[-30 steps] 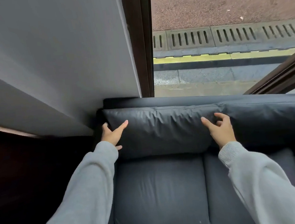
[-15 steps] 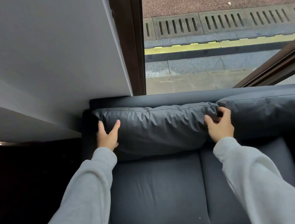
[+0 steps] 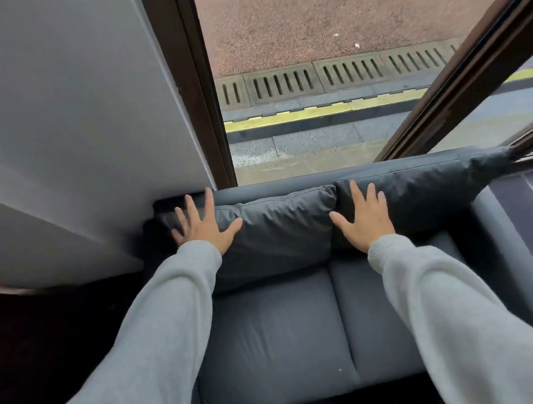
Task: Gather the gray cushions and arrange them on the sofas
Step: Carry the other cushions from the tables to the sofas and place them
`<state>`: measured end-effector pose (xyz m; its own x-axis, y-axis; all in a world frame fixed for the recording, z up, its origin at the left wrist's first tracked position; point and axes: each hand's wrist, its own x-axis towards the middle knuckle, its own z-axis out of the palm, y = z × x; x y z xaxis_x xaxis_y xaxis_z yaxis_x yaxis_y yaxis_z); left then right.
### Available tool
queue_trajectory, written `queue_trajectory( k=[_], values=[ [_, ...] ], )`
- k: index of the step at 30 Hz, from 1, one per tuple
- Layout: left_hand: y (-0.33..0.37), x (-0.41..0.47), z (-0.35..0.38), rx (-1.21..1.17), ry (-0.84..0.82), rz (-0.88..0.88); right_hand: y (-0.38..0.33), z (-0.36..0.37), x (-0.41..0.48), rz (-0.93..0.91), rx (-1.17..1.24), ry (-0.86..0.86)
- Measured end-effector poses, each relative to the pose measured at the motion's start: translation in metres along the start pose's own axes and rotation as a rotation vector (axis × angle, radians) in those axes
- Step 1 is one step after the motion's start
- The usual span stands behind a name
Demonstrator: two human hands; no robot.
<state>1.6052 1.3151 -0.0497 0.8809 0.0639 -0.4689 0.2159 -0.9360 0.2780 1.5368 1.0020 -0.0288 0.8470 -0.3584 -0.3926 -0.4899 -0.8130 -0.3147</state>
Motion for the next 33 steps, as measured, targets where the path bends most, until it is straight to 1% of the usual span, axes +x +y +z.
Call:
queue_trajectory(
  k=[3,5,8,11,14,18,21,25,31,33],
  values=[
    [0.059,-0.038,-0.019,0.205,0.044,0.264,0.007,-0.047,-0.032,-0.03,-0.129,0.072],
    [0.098,-0.072,-0.026,0.278,0.079,0.382,0.018,-0.078,-0.059,-0.026,-0.14,0.101],
    [0.152,-0.134,-0.028,0.344,0.146,0.492,0.047,-0.121,-0.108,-0.017,-0.09,0.166],
    [0.205,-0.207,-0.014,0.368,0.167,0.579,0.099,-0.156,-0.169,0.022,-0.046,0.259],
    [0.257,-0.29,0.016,0.416,0.144,0.665,0.173,-0.18,-0.243,0.096,-0.025,0.314],
    [0.334,-0.409,0.067,0.417,0.09,0.802,0.291,-0.205,-0.357,0.231,0.037,0.35],
    [0.4,-0.506,0.111,0.428,0.046,0.938,0.386,-0.225,-0.447,0.394,0.045,0.384],
    [0.473,-0.639,0.167,0.488,0.018,1.144,0.501,-0.243,-0.562,0.621,0.15,0.421],
    [0.574,-0.804,0.249,0.605,-0.052,1.409,0.637,-0.25,-0.695,0.881,0.297,0.536],
    [0.603,-0.85,0.284,0.642,-0.065,1.481,0.679,-0.248,-0.729,0.965,0.3,0.564]
  ],
)
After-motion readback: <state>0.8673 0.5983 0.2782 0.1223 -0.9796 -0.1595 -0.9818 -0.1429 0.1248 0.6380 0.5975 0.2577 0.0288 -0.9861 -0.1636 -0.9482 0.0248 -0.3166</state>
